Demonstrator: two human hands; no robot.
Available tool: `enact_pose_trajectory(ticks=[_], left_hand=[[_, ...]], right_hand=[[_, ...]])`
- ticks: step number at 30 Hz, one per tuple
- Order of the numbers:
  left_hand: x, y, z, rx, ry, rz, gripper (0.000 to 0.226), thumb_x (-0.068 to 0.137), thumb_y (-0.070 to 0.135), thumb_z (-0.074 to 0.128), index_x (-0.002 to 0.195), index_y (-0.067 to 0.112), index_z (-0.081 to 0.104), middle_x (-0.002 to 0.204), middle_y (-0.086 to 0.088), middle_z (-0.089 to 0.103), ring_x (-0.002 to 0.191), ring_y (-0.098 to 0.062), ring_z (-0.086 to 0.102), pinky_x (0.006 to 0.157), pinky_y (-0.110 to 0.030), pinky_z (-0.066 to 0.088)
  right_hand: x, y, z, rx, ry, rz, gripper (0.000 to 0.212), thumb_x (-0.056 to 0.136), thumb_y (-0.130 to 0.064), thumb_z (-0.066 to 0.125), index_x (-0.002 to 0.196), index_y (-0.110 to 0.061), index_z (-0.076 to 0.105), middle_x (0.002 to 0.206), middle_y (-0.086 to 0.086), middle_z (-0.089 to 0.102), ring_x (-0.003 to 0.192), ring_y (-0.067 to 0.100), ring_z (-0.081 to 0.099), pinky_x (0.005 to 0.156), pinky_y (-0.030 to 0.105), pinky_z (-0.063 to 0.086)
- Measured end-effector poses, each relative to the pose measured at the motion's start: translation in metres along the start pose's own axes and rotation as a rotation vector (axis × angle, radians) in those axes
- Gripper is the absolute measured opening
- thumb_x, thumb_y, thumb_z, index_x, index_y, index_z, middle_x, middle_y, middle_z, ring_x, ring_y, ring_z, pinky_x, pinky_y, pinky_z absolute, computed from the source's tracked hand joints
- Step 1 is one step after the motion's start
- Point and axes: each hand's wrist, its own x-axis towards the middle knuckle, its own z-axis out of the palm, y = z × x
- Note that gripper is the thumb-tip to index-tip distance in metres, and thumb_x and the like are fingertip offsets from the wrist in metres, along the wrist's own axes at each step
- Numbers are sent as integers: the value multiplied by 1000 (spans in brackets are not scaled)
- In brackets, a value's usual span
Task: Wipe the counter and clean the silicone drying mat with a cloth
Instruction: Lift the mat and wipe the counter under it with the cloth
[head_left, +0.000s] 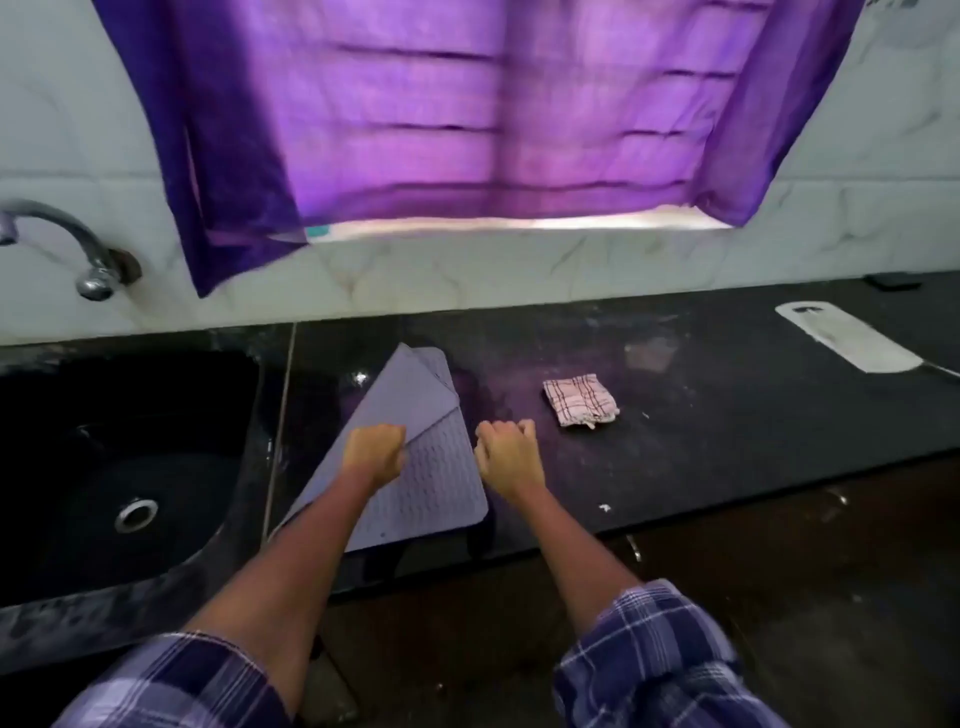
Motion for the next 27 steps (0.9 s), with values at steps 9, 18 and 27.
enact_pose_trajectory(ticks=[9, 18, 27], left_hand=[[71, 5, 18, 38, -73, -18, 29, 97, 21, 44, 122, 11, 55, 127, -7, 60, 118, -25, 57, 90, -34, 46], [112, 6, 46, 91, -142, -37, 35, 98, 28, 43, 127, 11, 52, 131, -7, 56, 121, -23, 55, 88, -33, 46], [126, -26, 21, -3, -58, -188, 33, 95, 16, 40, 124, 11, 57, 126, -7, 59, 115, -25, 58, 86, -35, 46]], right_hand=[[50, 77, 25, -60, -61, 343, 37, 93, -35, 44, 121, -11, 46, 123, 12, 52, 115, 28, 49, 96, 41, 39], [129, 139, 37, -100, -224, 616, 45, 89, -26, 56, 127, -4, 51, 132, 15, 53, 123, 30, 48, 100, 38, 43], [164, 140, 32, -146, -107, 591, 43, 87, -32, 57, 121, -5, 53, 124, 15, 54, 116, 30, 48, 94, 40, 42]])
